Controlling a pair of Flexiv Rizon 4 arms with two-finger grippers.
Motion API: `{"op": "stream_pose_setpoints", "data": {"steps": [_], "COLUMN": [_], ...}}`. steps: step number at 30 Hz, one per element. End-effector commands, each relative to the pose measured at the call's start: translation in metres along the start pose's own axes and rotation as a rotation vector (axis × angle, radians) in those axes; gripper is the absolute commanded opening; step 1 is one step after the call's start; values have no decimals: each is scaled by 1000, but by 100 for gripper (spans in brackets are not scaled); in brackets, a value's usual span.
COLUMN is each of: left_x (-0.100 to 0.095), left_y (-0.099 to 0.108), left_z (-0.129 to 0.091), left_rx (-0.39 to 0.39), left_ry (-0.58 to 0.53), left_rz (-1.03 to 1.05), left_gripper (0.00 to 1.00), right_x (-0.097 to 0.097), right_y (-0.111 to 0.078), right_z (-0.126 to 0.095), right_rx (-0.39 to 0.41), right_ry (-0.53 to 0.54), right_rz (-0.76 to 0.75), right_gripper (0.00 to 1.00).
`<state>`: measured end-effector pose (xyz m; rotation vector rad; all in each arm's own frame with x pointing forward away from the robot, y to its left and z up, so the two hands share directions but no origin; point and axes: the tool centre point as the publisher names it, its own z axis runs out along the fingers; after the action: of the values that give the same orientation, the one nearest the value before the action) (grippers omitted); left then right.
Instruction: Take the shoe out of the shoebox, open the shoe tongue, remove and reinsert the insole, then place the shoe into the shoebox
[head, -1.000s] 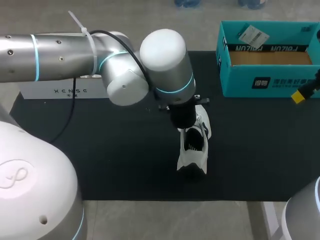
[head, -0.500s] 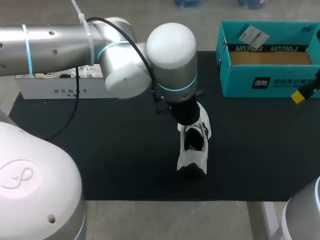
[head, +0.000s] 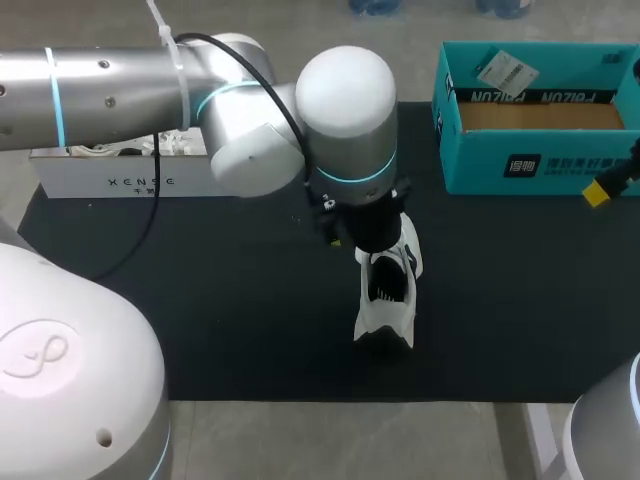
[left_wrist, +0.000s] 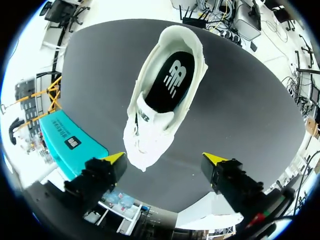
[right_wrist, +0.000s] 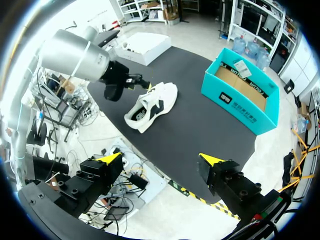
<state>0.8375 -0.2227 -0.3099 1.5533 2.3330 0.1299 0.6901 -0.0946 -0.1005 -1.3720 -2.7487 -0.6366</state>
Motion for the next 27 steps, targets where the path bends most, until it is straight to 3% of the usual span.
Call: {"op": "stream_pose_setpoints", "data": {"steps": [1, 2, 6, 10, 14, 18, 21, 27], "left_x": [6, 12, 24, 34, 47, 61, 69, 69], "left_y": [1, -1, -8, -22, -39, -53, -60, -60], "left_z": [-9, -12, -19, -30, -38, -40, -42, -42], "left_rx": [106, 153, 209, 205, 181, 222, 186, 186], "left_ry": [83, 100, 201, 279, 306, 306, 303, 303], "left_rz": [-74, -88, -226, -394, -581, -711, -863, -863], "left_gripper": [100, 100, 100, 100, 100, 100, 100, 100], "right_x": [-1, -1, -1, -1, -1, -1, -1, -1], "right_y": [2, 2, 2, 2, 2, 2, 2, 2], "right_z": [1, 1, 1, 1, 1, 1, 1, 1], "right_rx": [5, 5, 5, 5, 5, 5, 5, 5], "right_ry": [1, 1, 1, 1, 1, 1, 1, 1], "right_rz": [0, 0, 0, 0, 0, 0, 0, 0], "right_gripper": [100, 100, 100, 100, 100, 100, 100, 100]}}
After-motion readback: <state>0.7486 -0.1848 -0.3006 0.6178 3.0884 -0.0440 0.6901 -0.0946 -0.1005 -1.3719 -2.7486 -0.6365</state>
